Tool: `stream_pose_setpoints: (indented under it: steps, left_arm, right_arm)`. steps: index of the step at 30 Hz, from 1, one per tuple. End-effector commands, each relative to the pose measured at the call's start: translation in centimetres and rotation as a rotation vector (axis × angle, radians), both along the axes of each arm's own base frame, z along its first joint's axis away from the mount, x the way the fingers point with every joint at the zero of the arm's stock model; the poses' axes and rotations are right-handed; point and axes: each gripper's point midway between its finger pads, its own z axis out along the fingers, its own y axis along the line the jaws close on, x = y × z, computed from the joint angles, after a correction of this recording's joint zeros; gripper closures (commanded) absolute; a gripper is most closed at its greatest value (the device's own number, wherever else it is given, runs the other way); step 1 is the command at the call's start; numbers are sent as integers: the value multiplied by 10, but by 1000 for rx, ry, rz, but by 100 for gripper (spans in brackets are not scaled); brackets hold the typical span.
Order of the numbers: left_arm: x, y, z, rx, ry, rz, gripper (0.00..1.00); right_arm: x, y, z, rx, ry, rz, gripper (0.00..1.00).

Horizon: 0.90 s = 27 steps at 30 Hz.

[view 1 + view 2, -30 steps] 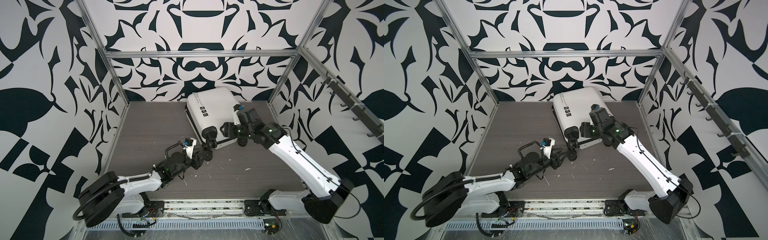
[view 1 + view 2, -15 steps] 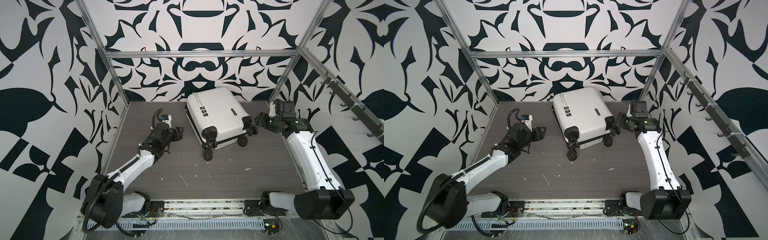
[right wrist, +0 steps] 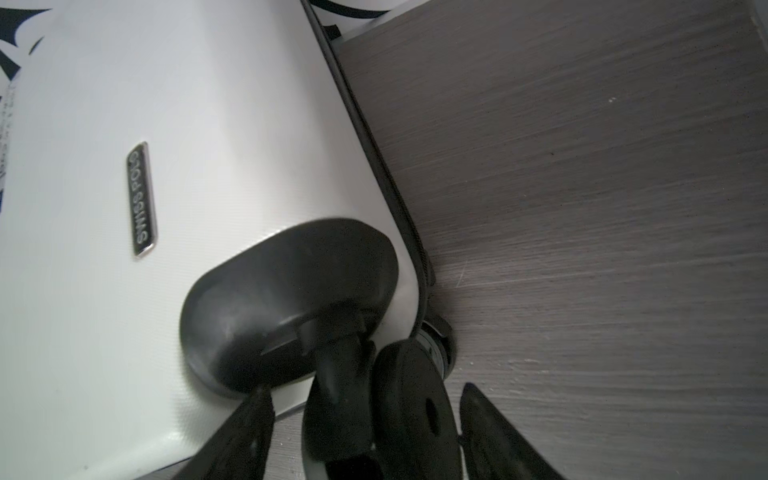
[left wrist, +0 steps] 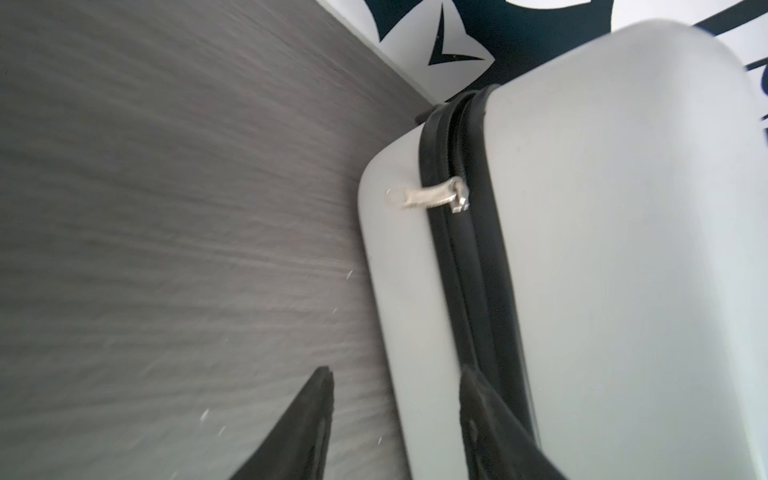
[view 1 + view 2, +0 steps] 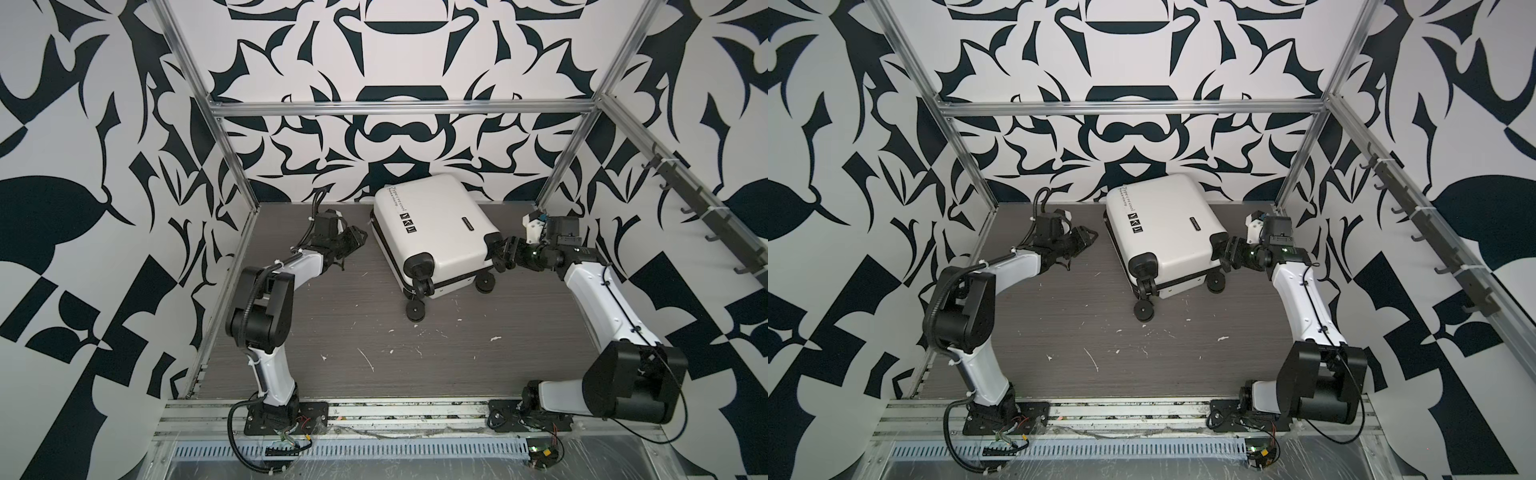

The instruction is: Pack the luggage

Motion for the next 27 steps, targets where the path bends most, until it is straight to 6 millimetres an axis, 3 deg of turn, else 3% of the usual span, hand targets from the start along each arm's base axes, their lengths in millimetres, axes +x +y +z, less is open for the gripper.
stream_pose_setpoints:
  steps: [1, 7, 15, 27]
  left_arm:
    - [13, -11, 2, -65, 17, -12, 49]
    - [35, -20, -2, -68, 24, -31, 50]
    - [52, -27, -4, -46, 21, -69, 52]
    - [54, -31, 5, -26, -20, -130, 52]
  right_arm:
    - [6, 4, 5, -10, -54, 50, 29]
    - [5, 13, -8, -44, -14, 75, 34]
    - [-3, 57, -15, -115, 18, 184, 40]
    - [-22, 125, 0, -196, 3, 266, 49]
